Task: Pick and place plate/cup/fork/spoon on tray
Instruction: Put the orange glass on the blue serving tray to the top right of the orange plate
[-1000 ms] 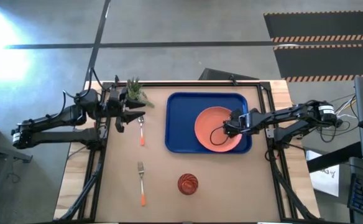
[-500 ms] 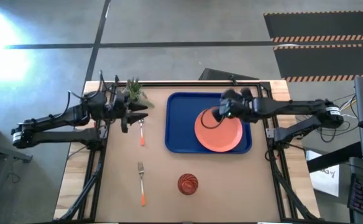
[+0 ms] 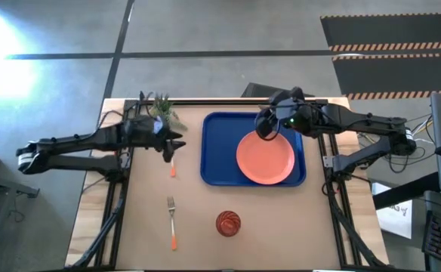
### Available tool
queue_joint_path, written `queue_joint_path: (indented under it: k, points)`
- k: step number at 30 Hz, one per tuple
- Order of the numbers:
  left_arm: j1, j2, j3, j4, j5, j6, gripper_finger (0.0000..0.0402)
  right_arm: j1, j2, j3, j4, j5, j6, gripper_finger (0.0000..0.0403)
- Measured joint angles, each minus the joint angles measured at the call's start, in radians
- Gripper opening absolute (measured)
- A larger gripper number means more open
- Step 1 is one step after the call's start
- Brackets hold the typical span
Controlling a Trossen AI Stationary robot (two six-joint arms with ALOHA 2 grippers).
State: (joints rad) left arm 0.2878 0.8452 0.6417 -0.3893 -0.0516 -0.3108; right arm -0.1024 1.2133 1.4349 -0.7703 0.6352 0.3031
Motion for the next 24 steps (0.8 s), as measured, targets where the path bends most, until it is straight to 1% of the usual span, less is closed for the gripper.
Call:
queue_joint_path:
  k: [3, 5, 10, 13, 15, 18, 24]
  points:
    - [0.0, 0.024, 0.012, -0.186, -0.133, -0.053, 0.0173, 0.002, 0.0, -0.008, 0.002, -0.046, 0.001, 0.0134]
    - [0.0, 0.033, 0.018, -0.277, -0.177, -0.134, 0.0173, 0.006, 0.001, -0.015, 0.0, -0.058, 0.001, 0.0134]
    - [0.0, 0.042, 0.004, -0.399, -0.173, -0.387, 0.0173, 0.007, 0.002, -0.025, 0.002, -0.06, 0.001, 0.0134]
    - [0.0, 0.06, -0.017, -0.444, -0.164, -0.481, 0.0173, 0.007, 0.002, -0.03, 0.0, -0.06, -0.009, 0.0134]
    - [0.0, 0.076, -0.03, -0.44, -0.163, -0.517, 0.0173, 0.007, 0.002, -0.03, 0.0, -0.063, -0.018, 0.0134]
    - [0.0, 0.105, -0.045, -0.414, -0.161, -0.523, 0.0173, 0.007, 0.002, -0.03, 0.001, -0.068, -0.04, 0.0134]
    - [0.003, 0.169, -0.063, -0.286, -0.166, -0.512, 0.0173, 0.007, 0.002, -0.03, 0.0, -0.078, -0.08, 0.0134]
